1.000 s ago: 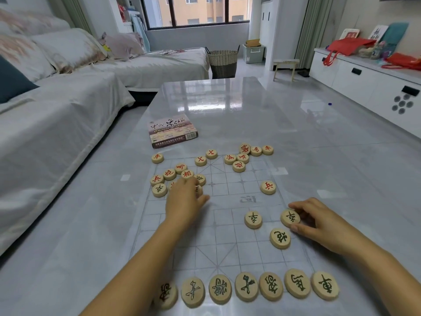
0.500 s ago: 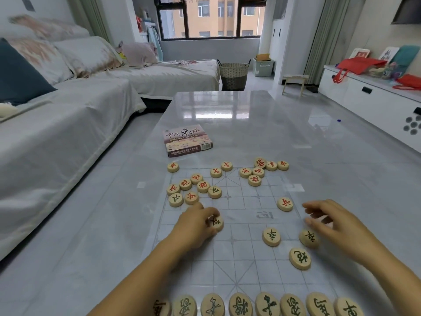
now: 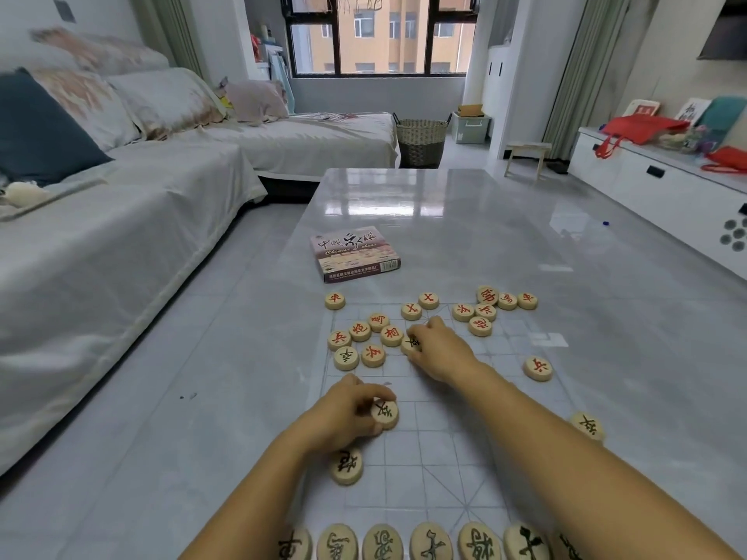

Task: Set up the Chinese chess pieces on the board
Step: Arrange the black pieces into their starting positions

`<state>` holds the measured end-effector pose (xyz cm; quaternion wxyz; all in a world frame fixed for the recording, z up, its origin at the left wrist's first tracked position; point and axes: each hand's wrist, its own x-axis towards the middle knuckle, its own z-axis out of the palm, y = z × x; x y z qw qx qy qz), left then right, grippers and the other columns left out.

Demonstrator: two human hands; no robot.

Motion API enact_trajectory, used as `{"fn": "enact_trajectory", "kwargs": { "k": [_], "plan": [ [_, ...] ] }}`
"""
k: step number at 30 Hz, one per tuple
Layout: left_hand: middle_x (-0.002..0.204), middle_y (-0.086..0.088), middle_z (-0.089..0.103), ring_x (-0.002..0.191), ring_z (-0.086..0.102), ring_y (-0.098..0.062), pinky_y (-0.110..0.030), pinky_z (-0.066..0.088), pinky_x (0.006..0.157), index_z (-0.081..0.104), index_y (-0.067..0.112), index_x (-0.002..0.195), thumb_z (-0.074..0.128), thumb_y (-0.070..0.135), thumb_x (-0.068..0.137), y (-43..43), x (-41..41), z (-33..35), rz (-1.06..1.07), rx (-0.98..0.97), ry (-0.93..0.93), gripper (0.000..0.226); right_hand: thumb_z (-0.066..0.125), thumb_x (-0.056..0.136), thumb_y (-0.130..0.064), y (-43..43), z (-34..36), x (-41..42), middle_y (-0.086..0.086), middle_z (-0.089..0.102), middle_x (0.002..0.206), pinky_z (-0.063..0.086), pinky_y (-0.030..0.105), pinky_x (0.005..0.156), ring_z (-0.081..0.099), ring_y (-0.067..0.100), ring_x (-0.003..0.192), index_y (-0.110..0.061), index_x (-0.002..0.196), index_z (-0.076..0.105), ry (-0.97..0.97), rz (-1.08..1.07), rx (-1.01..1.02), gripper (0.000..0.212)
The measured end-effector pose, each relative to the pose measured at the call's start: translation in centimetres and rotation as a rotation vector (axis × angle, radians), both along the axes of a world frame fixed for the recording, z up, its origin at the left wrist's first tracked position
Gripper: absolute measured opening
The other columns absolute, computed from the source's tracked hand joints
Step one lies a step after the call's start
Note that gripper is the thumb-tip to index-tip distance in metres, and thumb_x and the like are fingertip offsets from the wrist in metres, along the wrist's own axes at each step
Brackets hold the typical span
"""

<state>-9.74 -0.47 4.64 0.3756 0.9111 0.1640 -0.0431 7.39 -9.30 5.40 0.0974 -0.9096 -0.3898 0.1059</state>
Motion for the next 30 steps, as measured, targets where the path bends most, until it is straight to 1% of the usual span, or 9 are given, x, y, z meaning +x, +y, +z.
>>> {"fn": "enact_trajectory", "kwargs": {
  "k": [3, 6, 10, 12, 14, 16, 21, 26, 30],
  "plan": [
    [0.105, 0.003, 0.04, 0.094, 0.045, -0.012, -0.015, 0.035, 0.079, 0.053, 0.033, 0.122, 0.068, 0.025, 0.08, 0.0, 0.0, -0.1, 0.013, -0.025, 0.009, 0.045, 0.056, 0.087, -0.034, -1.2, 0.8, -0.2, 0.011, 0.048, 0.124, 0.045, 0.036, 0.081, 0.053, 0.029, 0.104, -0.014, 0.118, 0.051, -0.012, 0.004, -0.089, 0.038],
    [0.106, 0.003, 0.041, 0.099, 0.045, -0.015, -0.023, 0.038, 0.086, 0.054, 0.034, 0.117, 0.074, 0.034, 0.074, -0.3, 0.3, -0.2, 0.044, -0.012, 0.009, 0.048, 0.06, 0.079, -0.05, -3.9, 1.2, -1.7, 0.007, 0.056, 0.112, 0.041, 0.035, 0.075, 0.056, 0.026, 0.096, -0.014, 0.108, 0.052, -0.116, 0.05, -0.24, 0.047],
    [0.106, 0.001, 0.042, 0.101, 0.045, -0.017, -0.028, 0.042, 0.092, 0.054, 0.033, 0.115, 0.072, 0.031, 0.076, -0.8, 0.6, -0.4, 0.073, 0.046, 0.0, 0.043, 0.056, 0.076, -0.064, -7.4, 0.7, -4.6, 0.004, 0.059, 0.11, 0.036, 0.032, 0.072, 0.056, 0.023, 0.096, -0.017, 0.11, 0.05, -0.159, 0.047, -0.225, 0.058],
    [0.108, 0.002, 0.044, 0.099, 0.047, -0.016, -0.025, 0.043, 0.086, 0.053, 0.029, 0.114, 0.072, 0.028, 0.076, -0.8, 0.5, -0.3, 0.083, 0.03, -0.012, 0.042, 0.058, 0.077, -0.06, -8.5, 1.0, -5.2, 0.003, 0.054, 0.12, 0.04, 0.034, 0.081, 0.054, 0.023, 0.105, -0.02, 0.123, 0.045, -0.085, 0.049, -0.161, 0.063],
    [0.109, 0.002, 0.047, 0.095, 0.048, -0.014, -0.018, 0.04, 0.075, 0.052, 0.024, 0.109, 0.073, 0.025, 0.076, -0.8, 0.2, -0.1, 0.09, 0.006, -0.022, 0.04, 0.06, 0.081, -0.049, -9.2, 1.3, -5.3, 0.002, 0.047, 0.129, 0.042, 0.036, 0.091, 0.05, 0.024, 0.114, -0.025, 0.135, 0.037, -0.018, 0.094, -0.125, 0.063],
    [0.108, 0.002, 0.049, 0.094, 0.05, -0.013, -0.015, 0.038, 0.069, 0.051, 0.023, 0.105, 0.073, 0.023, 0.075, -0.8, 0.0, 0.0, 0.088, -0.005, -0.031, 0.037, 0.059, 0.086, -0.039, -9.5, 1.5, -5.5, 0.001, 0.047, 0.128, 0.043, 0.033, 0.089, 0.05, 0.023, 0.113, -0.027, 0.135, 0.04, 0.013, 0.138, -0.11, 0.054],
    [0.109, 0.003, 0.047, 0.098, 0.048, -0.013, -0.018, 0.039, 0.083, 0.055, 0.023, 0.111, 0.071, 0.015, 0.077, -0.9, -0.6, 0.3, 0.012, -0.026, -0.043, 0.038, 0.061, 0.085, -0.038, -9.8, 1.0, -6.3, 0.0, 0.052, 0.119, 0.037, 0.026, 0.079, 0.052, 0.021, 0.106, -0.02, 0.123, 0.051, 0.002, 0.072, 0.0, 0.043],
    [0.105, 0.003, 0.042, 0.095, 0.047, -0.011, -0.019, 0.04, 0.086, 0.057, 0.023, 0.117, 0.069, 0.013, 0.079, -0.9, -0.5, 0.5, -0.039, 0.007, -0.019, 0.041, 0.06, 0.086, -0.036, -10.1, 0.7, -6.8, 0.001, 0.052, 0.118, 0.036, 0.027, 0.079, 0.051, 0.021, 0.107, -0.019, 0.123, 0.052, -0.004, 0.051, 0.047, 0.042],
    [0.109, 0.004, 0.043, 0.101, 0.048, -0.014, -0.024, 0.042, 0.092, 0.054, 0.023, 0.119, 0.072, 0.018, 0.077, -1.0, -0.7, 0.4, -0.023, 0.034, -0.018, 0.046, 0.06, 0.086, -0.036, -10.2, 0.7, -6.8, 0.0, 0.051, 0.118, 0.037, 0.026, 0.078, 0.051, 0.02, 0.107, -0.02, 0.124, 0.051, 0.028, 0.044, 0.069, 0.042]
  ]
}}
